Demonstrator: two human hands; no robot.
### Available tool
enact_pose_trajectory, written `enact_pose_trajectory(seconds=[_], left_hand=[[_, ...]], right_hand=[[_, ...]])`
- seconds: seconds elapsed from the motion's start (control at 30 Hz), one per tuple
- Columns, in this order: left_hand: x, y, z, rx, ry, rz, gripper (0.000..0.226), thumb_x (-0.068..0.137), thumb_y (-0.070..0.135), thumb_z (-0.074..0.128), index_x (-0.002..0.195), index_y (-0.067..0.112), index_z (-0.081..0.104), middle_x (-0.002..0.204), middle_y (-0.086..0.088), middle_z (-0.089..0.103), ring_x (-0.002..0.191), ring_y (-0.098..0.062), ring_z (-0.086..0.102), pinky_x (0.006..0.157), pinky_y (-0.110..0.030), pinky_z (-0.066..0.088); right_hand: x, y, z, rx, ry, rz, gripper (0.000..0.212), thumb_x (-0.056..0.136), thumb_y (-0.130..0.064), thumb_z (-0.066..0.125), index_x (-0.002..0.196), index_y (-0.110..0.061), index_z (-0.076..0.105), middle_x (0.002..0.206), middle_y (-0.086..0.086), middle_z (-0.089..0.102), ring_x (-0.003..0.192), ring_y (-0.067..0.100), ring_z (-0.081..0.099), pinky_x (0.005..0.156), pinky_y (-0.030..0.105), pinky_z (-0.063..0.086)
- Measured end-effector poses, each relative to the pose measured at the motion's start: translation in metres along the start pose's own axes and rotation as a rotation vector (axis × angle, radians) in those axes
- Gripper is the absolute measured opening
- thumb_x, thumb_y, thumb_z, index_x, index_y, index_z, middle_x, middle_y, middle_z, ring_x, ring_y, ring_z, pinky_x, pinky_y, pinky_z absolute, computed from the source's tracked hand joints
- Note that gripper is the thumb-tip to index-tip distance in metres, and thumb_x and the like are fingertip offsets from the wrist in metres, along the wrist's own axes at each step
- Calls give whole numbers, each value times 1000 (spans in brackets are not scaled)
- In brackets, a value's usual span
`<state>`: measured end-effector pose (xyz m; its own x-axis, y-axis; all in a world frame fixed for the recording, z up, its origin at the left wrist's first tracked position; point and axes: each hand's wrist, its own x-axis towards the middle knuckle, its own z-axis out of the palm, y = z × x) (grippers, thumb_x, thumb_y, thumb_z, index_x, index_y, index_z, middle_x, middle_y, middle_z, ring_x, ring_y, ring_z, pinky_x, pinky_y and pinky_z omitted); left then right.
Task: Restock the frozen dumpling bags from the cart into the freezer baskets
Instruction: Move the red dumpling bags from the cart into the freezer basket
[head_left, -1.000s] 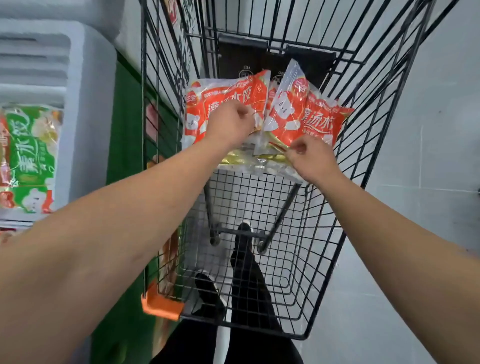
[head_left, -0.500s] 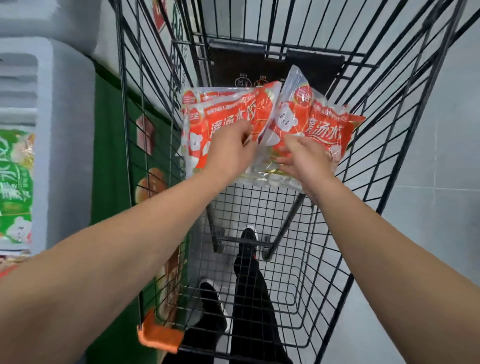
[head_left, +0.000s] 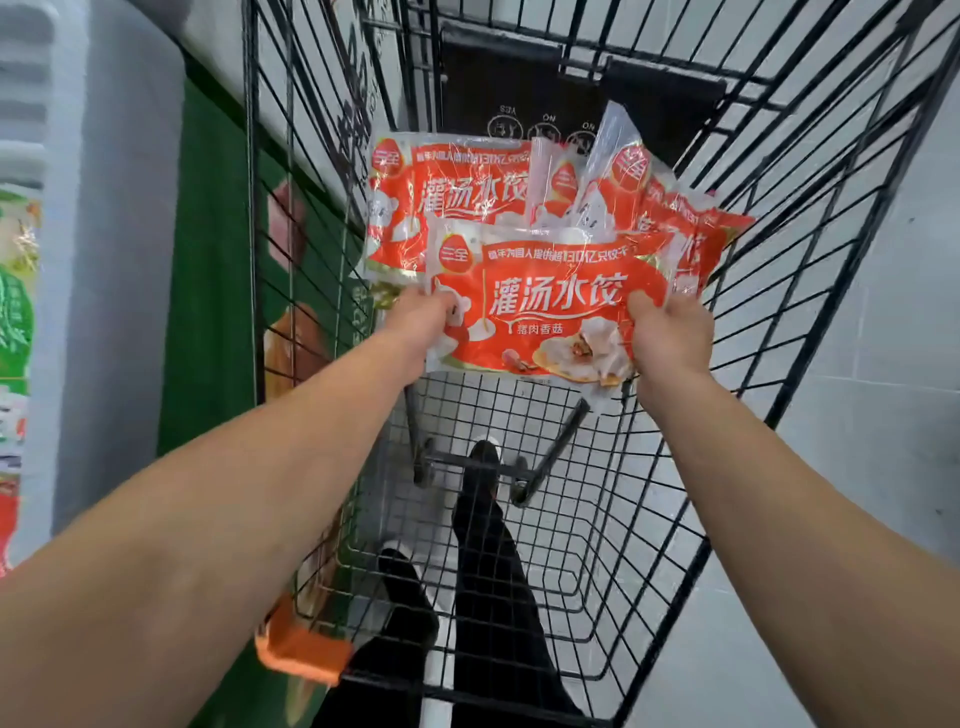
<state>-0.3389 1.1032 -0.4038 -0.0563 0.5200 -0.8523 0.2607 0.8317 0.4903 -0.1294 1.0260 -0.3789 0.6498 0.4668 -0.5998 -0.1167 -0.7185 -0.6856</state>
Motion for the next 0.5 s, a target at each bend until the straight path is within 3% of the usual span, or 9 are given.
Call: enact_pose_trajectory(seconds=[0.1,0.23,0.37,0.5], left_hand=[[-10,-15,9,-139,-116,-16,10,97,10,58,100,14,66,103,-7,75,95,-25,73,78,-38,61],[-40,-50,-5,-231,-139,15,9,99,12,59,102,13,67,104,-9,76,92,-25,75,80,-42,61],[-85,-81,-38,-240,-101,43,13,99,13,59,106,11,70,106,-9,76,95,-25,75,89,-49,58],[-143,-104,-89,-313,-25,109,15,100,19,58,104,11,71,103,-8,77,96,-28,74,93,-52,56]], right_hand=[[4,7,-11,60,27,37,13,91,-21,59,85,-22,69,90,-7,75,87,17,72,89,40,58],[-15,14,-20,-32,14,-6,14,85,-29,60,90,-21,72,91,-6,75,86,18,72,87,42,59],[-58,13,-19,-104,-85,-65,20,83,-34,60,95,-24,73,93,-6,75,88,18,71,89,43,58],[-122,-1,-9,-98,-183,-107,14,95,-22,59,86,-19,70,87,-5,74,81,15,72,82,37,59]])
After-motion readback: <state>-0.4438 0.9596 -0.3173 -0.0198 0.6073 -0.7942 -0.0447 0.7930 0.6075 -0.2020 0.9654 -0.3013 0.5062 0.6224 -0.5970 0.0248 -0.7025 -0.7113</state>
